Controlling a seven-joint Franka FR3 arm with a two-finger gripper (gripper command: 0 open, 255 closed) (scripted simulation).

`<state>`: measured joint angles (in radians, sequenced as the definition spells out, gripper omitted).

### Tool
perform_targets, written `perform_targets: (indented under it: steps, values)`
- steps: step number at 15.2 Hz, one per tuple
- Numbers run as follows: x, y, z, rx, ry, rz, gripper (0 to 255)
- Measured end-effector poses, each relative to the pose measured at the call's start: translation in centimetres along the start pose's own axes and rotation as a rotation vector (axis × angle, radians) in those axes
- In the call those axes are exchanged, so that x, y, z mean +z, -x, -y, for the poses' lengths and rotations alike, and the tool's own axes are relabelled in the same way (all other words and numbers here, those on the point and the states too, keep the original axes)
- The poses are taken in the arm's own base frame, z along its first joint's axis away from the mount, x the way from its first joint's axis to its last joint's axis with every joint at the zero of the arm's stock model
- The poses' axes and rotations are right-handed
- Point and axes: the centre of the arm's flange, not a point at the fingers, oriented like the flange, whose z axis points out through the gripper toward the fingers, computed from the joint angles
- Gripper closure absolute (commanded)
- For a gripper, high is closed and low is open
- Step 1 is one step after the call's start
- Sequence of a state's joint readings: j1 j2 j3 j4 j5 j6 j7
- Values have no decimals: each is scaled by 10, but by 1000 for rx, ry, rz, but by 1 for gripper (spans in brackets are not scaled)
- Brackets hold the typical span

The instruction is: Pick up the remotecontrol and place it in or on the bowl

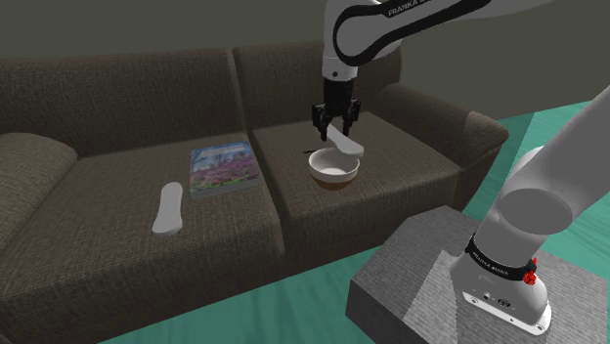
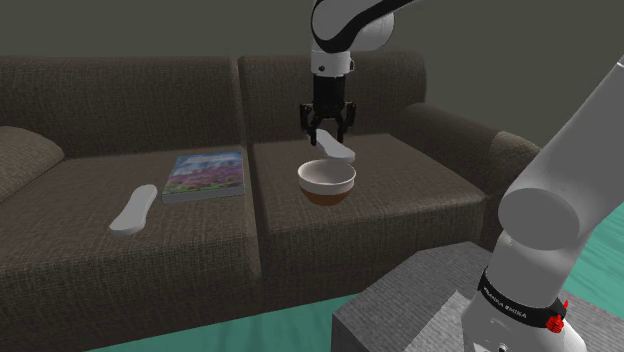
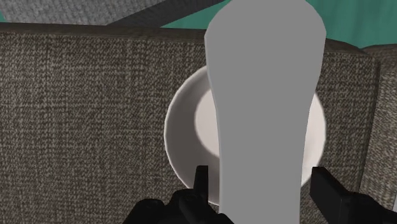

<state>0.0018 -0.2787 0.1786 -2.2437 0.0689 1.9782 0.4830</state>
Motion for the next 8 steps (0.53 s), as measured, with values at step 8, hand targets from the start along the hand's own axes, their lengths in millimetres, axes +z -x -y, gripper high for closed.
perform_targets:
  steps: [8]
  values:
    - [43, 1, -1, 0, 0, 0, 255]
